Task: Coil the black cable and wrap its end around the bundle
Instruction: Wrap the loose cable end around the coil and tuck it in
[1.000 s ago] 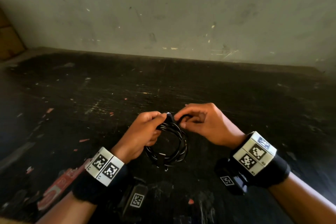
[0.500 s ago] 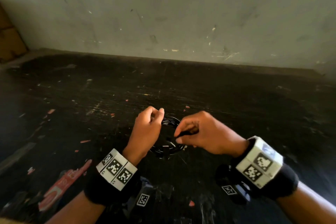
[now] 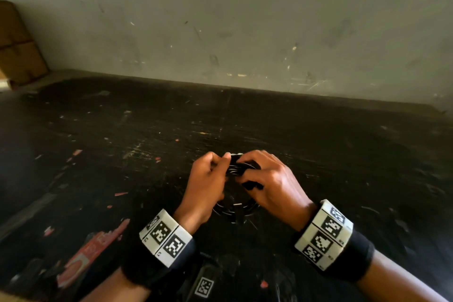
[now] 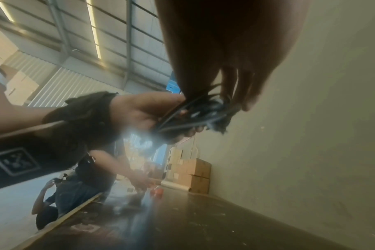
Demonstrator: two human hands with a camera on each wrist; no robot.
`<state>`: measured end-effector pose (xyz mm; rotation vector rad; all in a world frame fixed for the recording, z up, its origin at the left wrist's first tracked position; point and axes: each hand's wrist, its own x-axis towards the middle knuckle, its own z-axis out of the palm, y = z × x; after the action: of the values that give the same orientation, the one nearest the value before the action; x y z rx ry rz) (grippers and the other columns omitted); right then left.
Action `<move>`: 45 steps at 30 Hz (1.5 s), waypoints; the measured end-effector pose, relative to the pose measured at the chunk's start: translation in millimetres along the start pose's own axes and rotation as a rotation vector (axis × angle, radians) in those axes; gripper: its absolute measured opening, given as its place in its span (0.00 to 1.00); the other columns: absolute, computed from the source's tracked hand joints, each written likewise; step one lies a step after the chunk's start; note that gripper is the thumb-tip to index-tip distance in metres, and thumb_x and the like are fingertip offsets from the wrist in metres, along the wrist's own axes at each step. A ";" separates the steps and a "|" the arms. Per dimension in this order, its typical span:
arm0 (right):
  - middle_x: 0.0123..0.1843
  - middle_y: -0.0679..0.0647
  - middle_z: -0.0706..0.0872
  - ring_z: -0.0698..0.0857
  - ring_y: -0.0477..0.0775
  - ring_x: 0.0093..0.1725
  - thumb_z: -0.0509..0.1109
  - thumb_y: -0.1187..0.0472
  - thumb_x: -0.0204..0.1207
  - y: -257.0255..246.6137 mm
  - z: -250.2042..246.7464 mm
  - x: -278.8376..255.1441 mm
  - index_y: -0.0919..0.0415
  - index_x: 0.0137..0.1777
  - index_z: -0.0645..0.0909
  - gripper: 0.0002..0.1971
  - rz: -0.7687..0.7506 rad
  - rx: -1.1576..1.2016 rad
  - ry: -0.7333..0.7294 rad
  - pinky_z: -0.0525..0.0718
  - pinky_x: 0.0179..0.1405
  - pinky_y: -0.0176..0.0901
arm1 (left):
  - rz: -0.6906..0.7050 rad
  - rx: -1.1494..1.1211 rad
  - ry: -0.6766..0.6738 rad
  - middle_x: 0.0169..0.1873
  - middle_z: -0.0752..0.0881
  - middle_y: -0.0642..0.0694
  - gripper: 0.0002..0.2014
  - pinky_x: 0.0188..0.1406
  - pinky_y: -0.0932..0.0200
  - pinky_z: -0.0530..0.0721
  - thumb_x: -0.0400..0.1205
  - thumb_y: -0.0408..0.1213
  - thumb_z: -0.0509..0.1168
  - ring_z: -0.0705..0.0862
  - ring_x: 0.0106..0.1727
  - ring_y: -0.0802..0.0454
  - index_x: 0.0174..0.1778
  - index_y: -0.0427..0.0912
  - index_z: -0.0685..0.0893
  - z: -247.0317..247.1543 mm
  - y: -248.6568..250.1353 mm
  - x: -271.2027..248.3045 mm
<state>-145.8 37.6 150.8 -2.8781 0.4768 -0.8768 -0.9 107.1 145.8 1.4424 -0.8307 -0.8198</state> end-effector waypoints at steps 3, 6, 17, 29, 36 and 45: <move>0.58 0.55 0.84 0.84 0.52 0.55 0.70 0.63 0.71 0.6 1.8 -0.9 0.59 0.45 0.87 0.06 0.000 0.014 0.007 0.87 0.48 0.44 | -0.054 -0.051 0.000 0.19 0.76 0.56 0.09 0.19 0.65 0.69 0.82 0.48 0.64 0.73 0.21 0.61 0.42 0.46 0.80 -0.1 -2.1 0.2; 0.58 0.55 0.85 0.84 0.52 0.56 0.68 0.62 0.71 1.5 1.9 -0.8 0.59 0.46 0.88 0.08 -0.005 0.014 0.027 0.87 0.49 0.42 | -0.135 -0.115 -0.039 0.25 0.78 0.52 0.13 0.19 0.66 0.71 0.80 0.49 0.67 0.74 0.23 0.61 0.52 0.44 0.82 -1.6 -2.6 2.2; 0.58 0.51 0.86 0.82 0.48 0.59 0.75 0.63 0.72 17.6 -0.9 -1.0 0.53 0.52 0.87 0.10 -0.062 -0.008 -0.006 0.78 0.60 0.44 | -0.225 -0.255 -0.241 0.21 0.73 0.51 0.09 0.17 0.68 0.64 0.82 0.41 0.65 0.67 0.20 0.61 0.43 0.40 0.87 -4.5 -1.3 7.8; 0.49 0.50 0.85 0.80 0.46 0.51 0.73 0.60 0.73 16.6 -6.6 9.0 0.56 0.47 0.87 0.05 -0.058 0.052 0.034 0.75 0.53 0.38 | -0.099 -0.120 -0.190 0.21 0.70 0.49 0.10 0.17 0.67 0.62 0.84 0.35 0.62 0.65 0.19 0.60 0.37 0.39 0.80 8.1 -8.9 8.4; 0.55 0.50 0.87 0.84 0.40 0.57 0.77 0.63 0.71 20.7 -6.2 13.4 0.56 0.45 0.86 0.05 0.305 0.563 -0.042 0.81 0.58 0.31 | 0.017 0.000 -0.291 0.21 0.72 0.55 0.10 0.19 0.68 0.65 0.85 0.42 0.60 0.68 0.20 0.64 0.41 0.43 0.81 0.2 -10.8 6.4; 0.40 0.51 0.90 0.89 0.46 0.42 0.76 0.64 0.71 13.5 0.9 11.4 0.59 0.45 0.87 0.04 0.378 0.637 0.039 0.88 0.47 0.44 | 0.144 0.241 -0.249 0.18 0.71 0.58 0.19 0.21 0.67 0.66 0.87 0.46 0.55 0.68 0.20 0.65 0.48 0.33 0.82 -3.0 -18.1 9.4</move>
<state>-140.0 21.1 153.6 -2.1124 0.5892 -0.8287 6.7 100.9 127.7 1.4863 -1.2436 -0.8207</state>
